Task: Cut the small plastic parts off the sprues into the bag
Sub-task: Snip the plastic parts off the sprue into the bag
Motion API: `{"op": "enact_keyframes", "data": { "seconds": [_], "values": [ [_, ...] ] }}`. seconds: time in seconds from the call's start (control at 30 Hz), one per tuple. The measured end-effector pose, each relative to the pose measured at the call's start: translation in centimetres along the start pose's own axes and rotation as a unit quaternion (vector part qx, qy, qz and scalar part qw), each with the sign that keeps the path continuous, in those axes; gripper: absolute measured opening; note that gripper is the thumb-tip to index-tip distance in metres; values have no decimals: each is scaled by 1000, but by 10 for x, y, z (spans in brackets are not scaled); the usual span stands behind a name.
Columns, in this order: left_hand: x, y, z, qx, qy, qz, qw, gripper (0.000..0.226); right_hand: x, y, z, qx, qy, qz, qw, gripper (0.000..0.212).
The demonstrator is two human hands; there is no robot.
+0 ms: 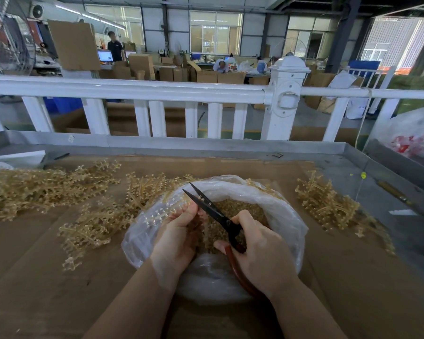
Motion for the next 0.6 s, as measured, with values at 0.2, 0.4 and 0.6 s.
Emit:
{"op": "enact_keyframes", "data": {
  "seconds": [0.2, 0.4, 0.6],
  "values": [
    [2, 0, 1, 1, -12, 44, 999, 22, 0, 0, -1, -2, -15, 0, 1000, 38],
    [-2, -3, 3, -16, -30, 32, 999, 32, -1, -1, 1, -9, -26, 7, 1000, 43],
    [-4, -4, 4, -19, -22, 28, 999, 27, 3, 0, -3, -8, -14, 27, 1000, 37]
  ]
}}
Point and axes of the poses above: each hand's wrist, its own y-axis away from the middle knuckle, its own x-axis out of the palm, z = x × y, the point moved 5 cm from there along -y, towards the middle knuckle, and after that the axes turned 8 degrees about -x, right-handed, at the moved point
